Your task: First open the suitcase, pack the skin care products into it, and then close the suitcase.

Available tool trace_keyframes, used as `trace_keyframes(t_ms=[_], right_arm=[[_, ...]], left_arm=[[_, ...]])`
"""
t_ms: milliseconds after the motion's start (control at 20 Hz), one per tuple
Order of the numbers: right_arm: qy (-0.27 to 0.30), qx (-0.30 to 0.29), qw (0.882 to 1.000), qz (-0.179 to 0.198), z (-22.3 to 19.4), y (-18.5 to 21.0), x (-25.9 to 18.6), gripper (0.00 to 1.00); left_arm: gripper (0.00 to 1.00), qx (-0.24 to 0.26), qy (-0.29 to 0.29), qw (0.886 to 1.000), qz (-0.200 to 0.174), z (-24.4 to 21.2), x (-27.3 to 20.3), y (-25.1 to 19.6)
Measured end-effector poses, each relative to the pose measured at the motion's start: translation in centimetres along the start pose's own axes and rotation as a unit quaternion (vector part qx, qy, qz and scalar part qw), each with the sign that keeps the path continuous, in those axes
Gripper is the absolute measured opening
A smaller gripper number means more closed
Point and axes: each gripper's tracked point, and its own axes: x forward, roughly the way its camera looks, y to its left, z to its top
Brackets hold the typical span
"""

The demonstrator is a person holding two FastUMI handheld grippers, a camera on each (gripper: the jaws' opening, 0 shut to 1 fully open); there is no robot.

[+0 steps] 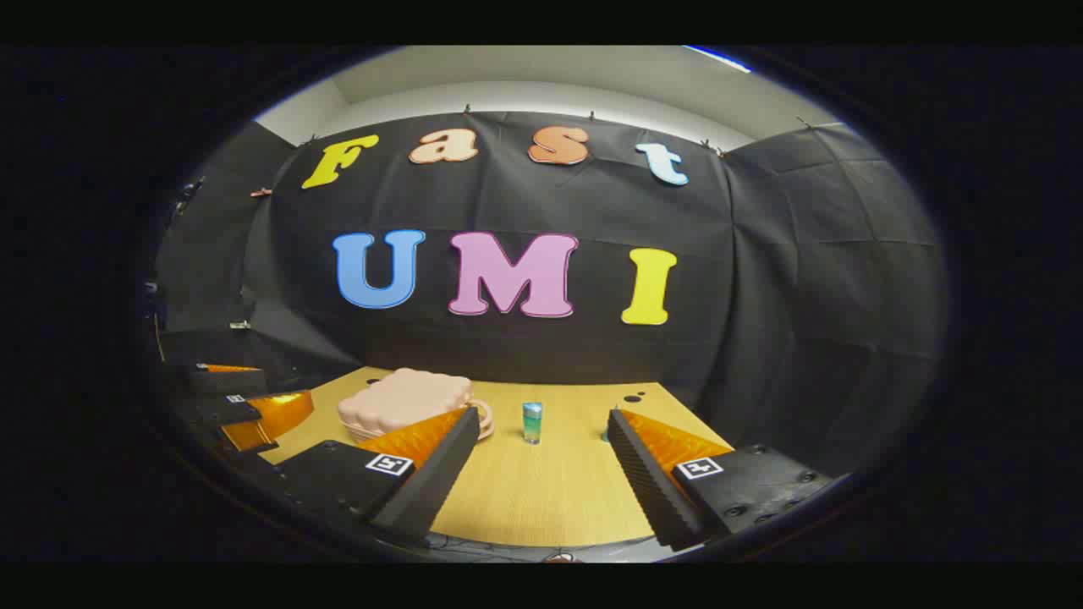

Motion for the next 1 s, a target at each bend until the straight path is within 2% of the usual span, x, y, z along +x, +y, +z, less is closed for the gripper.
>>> trace_keyframes(t_ms=[400, 650, 1000], right_arm=[[0.011, 0.004, 1.0, -0.014, -0.1, -1.2, 2.0, 0.96], [0.013, 0.003, 1.0, -0.003, 0.8, -1.1, 5.1, 0.96], [0.015, 0.001, 1.0, 0.014, 1.2, -1.7, 9.5, 0.96]], left_arm=[[0.99, -0.004, 0.007, 1.0, -0.022, 0.7, 2.1, -1.0], [0.99, 0.002, 0.016, 1.0, -0.015, 0.9, 4.6, -0.7], [0.99, 0.008, 0.018, 1.0, -0.024, 2.0, 8.8, -2.6]])
